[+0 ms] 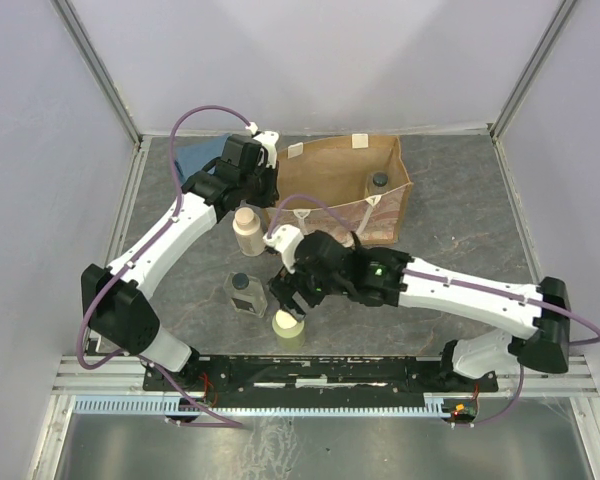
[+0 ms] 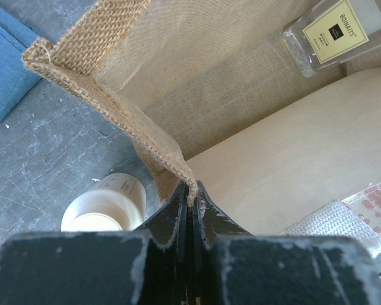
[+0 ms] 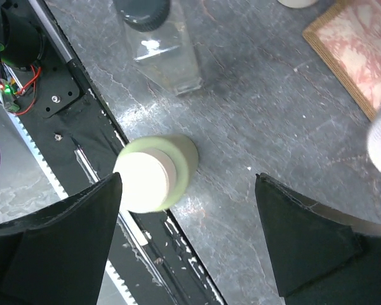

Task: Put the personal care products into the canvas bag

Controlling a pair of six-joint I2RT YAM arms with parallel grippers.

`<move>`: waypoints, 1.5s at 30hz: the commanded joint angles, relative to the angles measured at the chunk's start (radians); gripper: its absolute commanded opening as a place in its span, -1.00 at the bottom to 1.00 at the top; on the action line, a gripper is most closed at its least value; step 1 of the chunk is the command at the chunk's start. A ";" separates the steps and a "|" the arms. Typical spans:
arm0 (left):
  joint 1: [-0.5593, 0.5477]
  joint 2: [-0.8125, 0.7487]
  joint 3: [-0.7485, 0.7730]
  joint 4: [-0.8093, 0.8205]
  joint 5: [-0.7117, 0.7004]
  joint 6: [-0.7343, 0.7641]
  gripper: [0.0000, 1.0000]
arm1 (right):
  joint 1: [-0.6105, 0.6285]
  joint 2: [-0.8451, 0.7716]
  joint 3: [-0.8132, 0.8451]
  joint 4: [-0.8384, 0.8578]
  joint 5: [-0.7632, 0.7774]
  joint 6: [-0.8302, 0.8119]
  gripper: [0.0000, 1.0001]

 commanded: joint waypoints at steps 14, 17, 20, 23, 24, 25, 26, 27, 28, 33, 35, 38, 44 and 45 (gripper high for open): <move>0.000 -0.087 -0.028 -0.003 -0.045 0.051 -0.95 | 0.107 0.311 0.382 -0.363 -0.031 -0.121 0.89; 0.000 -0.095 -0.032 -0.004 -0.047 0.051 -0.95 | 0.109 0.329 0.382 -0.391 -0.050 -0.125 0.90; 0.000 -0.097 -0.031 -0.009 -0.051 0.052 -0.95 | 0.111 0.346 0.380 -0.408 -0.060 -0.133 0.89; 0.000 -0.095 -0.028 -0.013 -0.052 0.054 -0.95 | 0.114 0.356 0.366 -0.408 -0.061 -0.150 0.90; 0.001 -0.095 -0.028 -0.013 -0.053 0.055 -0.95 | 0.116 0.357 0.356 -0.399 -0.062 -0.157 0.90; 0.001 -0.095 -0.028 -0.013 -0.053 0.055 -0.95 | 0.115 0.355 0.345 -0.387 -0.063 -0.162 0.90; 0.001 -0.093 -0.028 -0.013 -0.054 0.055 -0.95 | 0.116 0.355 0.334 -0.372 -0.065 -0.169 0.90; 0.001 -0.092 -0.028 -0.014 -0.054 0.053 -0.95 | 0.117 0.353 0.325 -0.354 -0.068 -0.173 0.90; 0.000 -0.092 -0.029 -0.014 -0.053 0.052 -0.95 | 0.116 0.355 0.318 -0.342 -0.074 -0.175 0.91; 0.001 -0.093 -0.034 -0.016 -0.059 0.052 -0.95 | 0.117 0.374 0.296 -0.302 -0.112 -0.174 0.91; 0.000 -0.095 -0.036 -0.016 -0.061 0.051 -0.95 | 0.117 0.386 0.289 -0.298 -0.118 -0.175 0.91; 0.000 -0.097 -0.040 -0.016 -0.062 0.051 -0.95 | 0.116 0.395 0.274 -0.287 -0.123 -0.186 0.91; 0.001 -0.099 -0.045 -0.016 -0.063 0.051 -0.95 | 0.116 0.420 0.256 -0.262 -0.124 -0.195 0.92; 0.001 -0.100 -0.046 -0.016 -0.064 0.052 -0.95 | 0.116 0.424 0.252 -0.256 -0.122 -0.196 0.92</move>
